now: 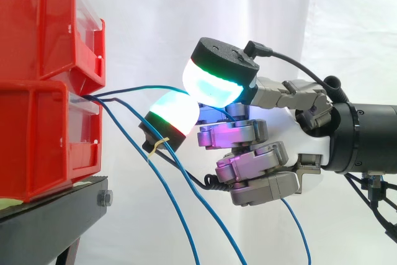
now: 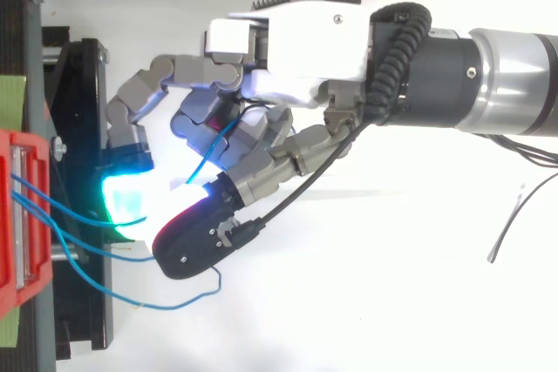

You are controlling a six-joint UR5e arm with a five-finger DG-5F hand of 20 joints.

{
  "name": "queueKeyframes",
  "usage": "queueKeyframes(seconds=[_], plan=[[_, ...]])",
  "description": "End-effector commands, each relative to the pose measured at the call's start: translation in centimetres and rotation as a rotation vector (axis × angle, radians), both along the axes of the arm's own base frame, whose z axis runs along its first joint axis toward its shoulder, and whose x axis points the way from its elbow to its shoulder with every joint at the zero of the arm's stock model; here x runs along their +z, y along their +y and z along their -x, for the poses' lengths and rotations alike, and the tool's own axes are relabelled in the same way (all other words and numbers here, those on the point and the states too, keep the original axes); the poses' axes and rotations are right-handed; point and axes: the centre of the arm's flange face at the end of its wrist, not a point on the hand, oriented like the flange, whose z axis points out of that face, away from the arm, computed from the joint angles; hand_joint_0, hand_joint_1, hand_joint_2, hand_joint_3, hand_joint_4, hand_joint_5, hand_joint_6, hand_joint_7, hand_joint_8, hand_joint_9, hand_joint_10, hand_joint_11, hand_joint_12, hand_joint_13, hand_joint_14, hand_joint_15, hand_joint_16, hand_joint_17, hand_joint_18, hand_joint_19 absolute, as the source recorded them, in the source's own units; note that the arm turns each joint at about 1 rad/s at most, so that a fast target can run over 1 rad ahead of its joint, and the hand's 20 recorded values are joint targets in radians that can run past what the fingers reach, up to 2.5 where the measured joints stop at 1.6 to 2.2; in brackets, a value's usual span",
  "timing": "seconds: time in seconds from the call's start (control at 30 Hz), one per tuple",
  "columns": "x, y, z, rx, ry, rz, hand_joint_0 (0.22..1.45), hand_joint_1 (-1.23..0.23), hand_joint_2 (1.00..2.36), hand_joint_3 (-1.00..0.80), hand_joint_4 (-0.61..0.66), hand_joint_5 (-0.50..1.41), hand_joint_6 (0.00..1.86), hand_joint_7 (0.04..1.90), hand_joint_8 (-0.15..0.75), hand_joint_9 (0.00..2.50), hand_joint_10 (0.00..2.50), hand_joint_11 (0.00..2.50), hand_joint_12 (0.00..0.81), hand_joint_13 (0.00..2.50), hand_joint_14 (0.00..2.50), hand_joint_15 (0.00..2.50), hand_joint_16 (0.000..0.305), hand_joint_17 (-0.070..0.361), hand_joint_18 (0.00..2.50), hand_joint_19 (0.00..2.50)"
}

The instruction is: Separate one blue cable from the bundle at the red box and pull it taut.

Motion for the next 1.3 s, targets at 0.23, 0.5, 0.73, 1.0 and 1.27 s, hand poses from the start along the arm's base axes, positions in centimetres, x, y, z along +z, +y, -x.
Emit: queueKeyframes(seconds=[0.23, 0.5, 0.73, 1.0, 1.27], plan=[[-0.2, 0.0, 0.1, 0.000, 0.005, 0.000, 0.59, -0.88, 1.02, 0.01, -0.07, -0.08, 0.90, 1.07, 0.123, 0.83, 2.50, 2.12, 0.430, 1.14, 2.50, 1.36, 0.057, 0.128, 1.70, 1.70], [-1.0, -0.1, 0.8, -0.003, 0.066, 0.005, 0.61, -0.90, 1.02, 0.06, -0.10, -0.07, 0.91, 1.13, 0.190, 0.69, 2.50, 1.87, 0.438, 0.94, 2.50, 1.25, 0.055, 0.123, 1.52, 1.56], [-1.4, -0.7, 1.2, -0.006, 0.101, 0.006, 0.63, -0.91, 1.02, 0.08, -0.12, -0.07, 0.92, 1.08, 0.230, 0.70, 2.50, 1.78, 0.434, 0.94, 2.50, 1.19, 0.054, 0.121, 1.45, 1.53], [-1.2, 0.0, 1.6, -0.002, 0.158, 0.010, 0.63, -0.91, 1.02, 0.09, -0.12, -0.07, 0.92, 1.07, 0.227, 0.70, 2.50, 1.78, 0.431, 0.94, 2.50, 1.19, 0.053, 0.119, 1.45, 1.56], [0.9, 0.0, 2.5, 0.008, 0.202, 0.068, 0.63, -0.91, 1.02, 0.11, -0.14, -0.07, 0.92, 1.07, 0.230, 0.71, 2.50, 1.79, 0.435, 0.96, 2.50, 1.19, 0.053, 0.120, 1.46, 1.51]])
